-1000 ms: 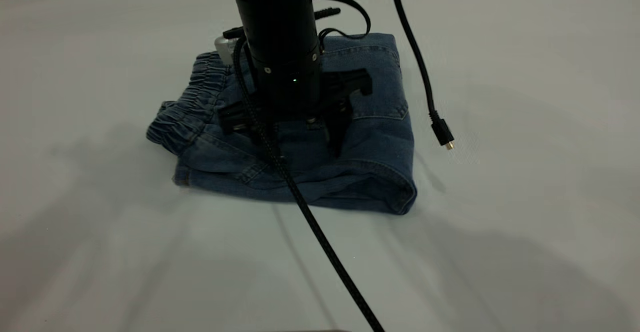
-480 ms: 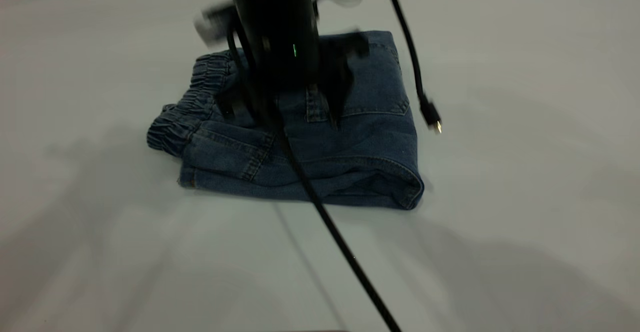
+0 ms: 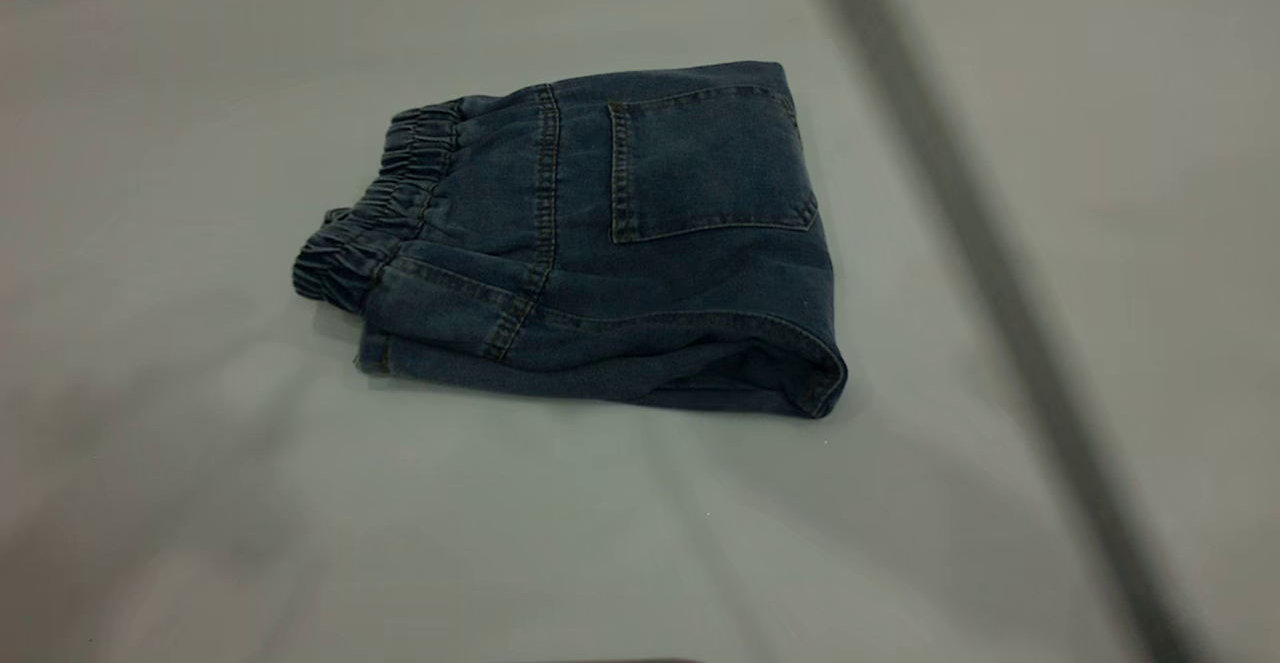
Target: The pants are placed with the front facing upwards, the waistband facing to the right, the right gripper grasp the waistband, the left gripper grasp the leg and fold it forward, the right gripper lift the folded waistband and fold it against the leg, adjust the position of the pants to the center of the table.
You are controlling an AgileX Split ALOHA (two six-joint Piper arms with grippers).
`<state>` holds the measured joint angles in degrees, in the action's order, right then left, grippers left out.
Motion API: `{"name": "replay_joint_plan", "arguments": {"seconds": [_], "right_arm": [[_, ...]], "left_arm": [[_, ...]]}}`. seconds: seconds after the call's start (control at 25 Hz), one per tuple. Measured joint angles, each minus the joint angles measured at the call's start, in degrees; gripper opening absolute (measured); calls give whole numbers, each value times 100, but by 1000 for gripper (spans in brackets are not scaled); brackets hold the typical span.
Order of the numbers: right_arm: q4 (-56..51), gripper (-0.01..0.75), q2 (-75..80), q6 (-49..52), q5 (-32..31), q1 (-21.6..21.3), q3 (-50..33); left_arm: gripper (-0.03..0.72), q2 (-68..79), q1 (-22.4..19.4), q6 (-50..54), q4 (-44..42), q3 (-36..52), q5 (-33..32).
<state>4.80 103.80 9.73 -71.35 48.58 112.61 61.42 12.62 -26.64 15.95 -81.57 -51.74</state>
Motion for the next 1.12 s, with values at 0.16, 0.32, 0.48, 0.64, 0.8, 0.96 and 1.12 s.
{"name": "replay_joint_plan", "arguments": {"seconds": [0.16,0.32,0.48,0.64,0.8,0.96,1.12], "right_arm": [[-21,447,-1190,-194,-41,0,-256],[151,447,-2364,-223,-106,0,-1195],[307,447,-3490,-146,-115,0,-2476],[326,447,-4531,62,-115,0,-3956],[326,447,-5577,305,-115,0,-5446],[319,447,-6615,482,123,0,-6701],[171,447,-7508,512,391,0,-7682]], "left_arm": [[318,-487,0,0,0,0,-743],[318,-871,0,108,0,0,-1402],[318,-1147,0,433,-6,0,-1463],[318,-1470,0,828,0,386,-1463],[318,-2046,0,1043,0,1465,-1463],[318,-2720,0,1336,-4,2815,-1463],[318,-3503,0,1443,-10,4024,-1463]]}}
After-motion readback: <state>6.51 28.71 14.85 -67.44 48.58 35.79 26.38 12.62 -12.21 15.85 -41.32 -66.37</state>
